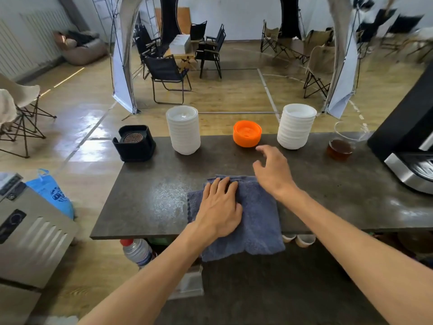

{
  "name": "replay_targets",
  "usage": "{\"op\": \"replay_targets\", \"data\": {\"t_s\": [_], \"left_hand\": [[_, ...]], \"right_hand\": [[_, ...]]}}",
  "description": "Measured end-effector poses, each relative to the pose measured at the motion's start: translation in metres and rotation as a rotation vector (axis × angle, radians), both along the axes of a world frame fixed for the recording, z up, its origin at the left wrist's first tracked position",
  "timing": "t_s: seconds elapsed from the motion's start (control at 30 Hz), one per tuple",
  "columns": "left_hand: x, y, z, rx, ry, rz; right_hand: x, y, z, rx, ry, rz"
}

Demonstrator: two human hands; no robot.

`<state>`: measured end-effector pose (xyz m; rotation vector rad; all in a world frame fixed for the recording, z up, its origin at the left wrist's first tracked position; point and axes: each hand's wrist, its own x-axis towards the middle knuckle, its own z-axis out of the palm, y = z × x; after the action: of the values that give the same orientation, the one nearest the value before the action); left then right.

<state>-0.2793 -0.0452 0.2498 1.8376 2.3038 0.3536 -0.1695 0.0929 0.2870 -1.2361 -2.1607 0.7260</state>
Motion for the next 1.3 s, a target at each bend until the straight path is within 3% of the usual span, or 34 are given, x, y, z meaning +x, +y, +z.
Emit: {"op": "replay_targets", "data": {"t_s": [0.13, 0.33, 0.43, 0.67, 0.87, 1.07, 1.3], "left_hand": [[0.024, 0.008, 0.002, -0.012, -0.035, 0.093], [0.031, 0.017, -0.007, -0.055, 0.033, 0.146], [0.031, 0.019, -0.010, -0.025, 0.035, 0.160], [0.019, 0.047, -0.013, 0.095, 0.040, 0.172], [0.011, 0.063, -0.016, 0.369, 0.003, 0.191], [-0.012, 0.094, -0.011, 0.694, -0.018, 0.413], [-0.059, 0.176, -0.003, 0.684, 0.010, 0.413]], "right_hand": [[-0.033, 0.050, 0.026, 0.114, -0.127, -0.002], [-0.068, 0.106, 0.021, 0.084, -0.468, 0.140], [-0.073, 0.121, 0.008, 0.056, -0.538, 0.203], [-0.070, 0.130, -0.012, 0.123, -0.419, 0.228], [-0.067, 0.131, -0.018, 0.083, -0.238, 0.239], [-0.059, 0.135, 0.005, 0.129, -0.065, 0.163], [-0.046, 0.138, 0.028, 0.217, 0.048, 0.125]]}}
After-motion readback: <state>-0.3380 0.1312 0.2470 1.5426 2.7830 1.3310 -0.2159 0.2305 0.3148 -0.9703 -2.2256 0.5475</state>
